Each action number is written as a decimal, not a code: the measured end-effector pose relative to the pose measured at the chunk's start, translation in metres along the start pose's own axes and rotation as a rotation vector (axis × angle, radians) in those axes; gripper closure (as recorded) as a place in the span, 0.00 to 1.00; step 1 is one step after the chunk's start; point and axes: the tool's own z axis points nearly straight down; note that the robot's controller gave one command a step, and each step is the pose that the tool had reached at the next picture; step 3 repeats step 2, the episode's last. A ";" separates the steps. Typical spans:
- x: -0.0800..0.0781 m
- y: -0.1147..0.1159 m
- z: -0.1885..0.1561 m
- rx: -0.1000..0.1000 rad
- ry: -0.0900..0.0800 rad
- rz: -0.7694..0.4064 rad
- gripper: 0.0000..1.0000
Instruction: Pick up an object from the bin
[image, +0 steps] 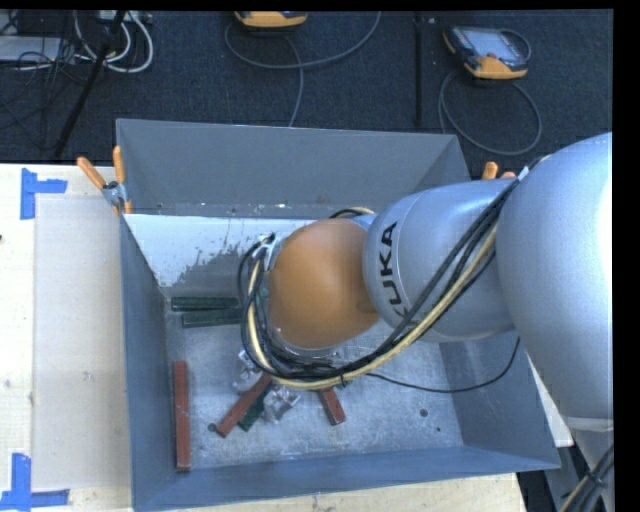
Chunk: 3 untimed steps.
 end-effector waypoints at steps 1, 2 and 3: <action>0.000 0.000 -0.008 0.000 -0.006 0.001 1.00; 0.000 0.001 -0.012 0.000 -0.006 0.002 1.00; 0.000 0.001 -0.012 0.000 -0.006 0.002 1.00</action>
Offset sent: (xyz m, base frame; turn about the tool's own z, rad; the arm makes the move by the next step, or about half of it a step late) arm -0.0001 -0.0002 0.0210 0.0000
